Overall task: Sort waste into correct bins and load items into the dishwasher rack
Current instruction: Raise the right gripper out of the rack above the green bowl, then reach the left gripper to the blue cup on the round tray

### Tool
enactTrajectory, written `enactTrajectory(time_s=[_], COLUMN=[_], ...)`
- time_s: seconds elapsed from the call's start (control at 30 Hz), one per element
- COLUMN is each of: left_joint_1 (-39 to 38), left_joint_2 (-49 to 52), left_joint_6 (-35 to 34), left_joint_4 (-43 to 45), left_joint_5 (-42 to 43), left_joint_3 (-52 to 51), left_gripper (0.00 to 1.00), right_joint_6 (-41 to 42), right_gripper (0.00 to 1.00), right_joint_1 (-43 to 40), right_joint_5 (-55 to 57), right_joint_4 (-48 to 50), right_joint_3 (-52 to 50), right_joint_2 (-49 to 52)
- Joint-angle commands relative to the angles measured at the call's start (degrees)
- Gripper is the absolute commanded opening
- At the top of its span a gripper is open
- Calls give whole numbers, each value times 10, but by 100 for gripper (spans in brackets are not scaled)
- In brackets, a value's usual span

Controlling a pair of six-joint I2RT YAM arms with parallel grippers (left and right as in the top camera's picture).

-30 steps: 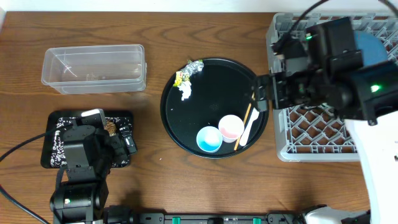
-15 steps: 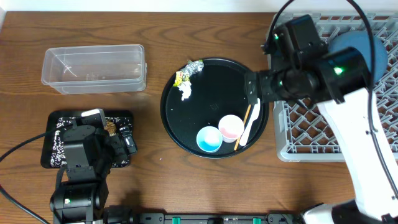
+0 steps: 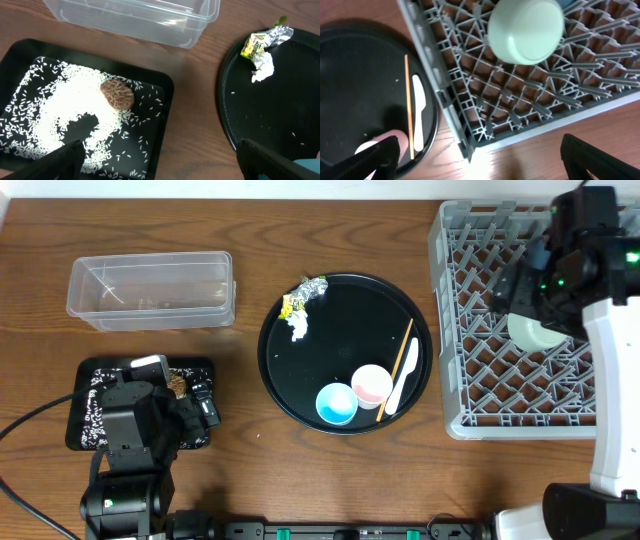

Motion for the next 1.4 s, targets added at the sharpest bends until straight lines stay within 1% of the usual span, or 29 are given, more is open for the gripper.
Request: enactTrajectory(time_s=[0.0,0.4,0.43,0.57,0.63,0.77,0.87,0.9,1.03,1.13,1.27,1.37], left_joint_1=[3,3,2,3,2,2,0,-3,-27,-62,-140,-204], left_joint_2=[0,0,0,0,0,0,-1,-1,0,1,16,40], left_joint_6=[-9,-9,-14,-105,-137,-139,-112,-110,-112,-145,-184,-214], left_joint_4=[0,7,11,8,-2,-78,-89,-89,-88,-94,-91,-77], left_joint_5=[-1,0,9,173,239,332,430,442,425,387,326,260], left_joint_3=[5,5,5,5,5,5,5,6,10,10,10,10], left_gripper=[98,98,98,98,98,98,98,98,98,98,98,98], right_joint_6=[9,10,10,10,10,10,10,10,10,10,10,9], right_gripper=[99,99,99,100,99,99,99,99,99,99,99,99], right_joint_1=[-13,-14,-14,-14,-14,-14,-14,-14,-14,-14,-14,-14], right_joint_5=[-13,-13,-13,-13,-13,-13,-13,-13,-13,-13,-13,-13], right_joint_4=[-2,-2,-2,-2,-2,-2,-2,-2,-2,-2,-2,-2], right_joint_3=[3,3,3,3,3,3,3,3,3,3,3,3], right_joint_2=[-4,-3,-3,-3,-3,-3,-3,-3,-3,-3,-3,-3])
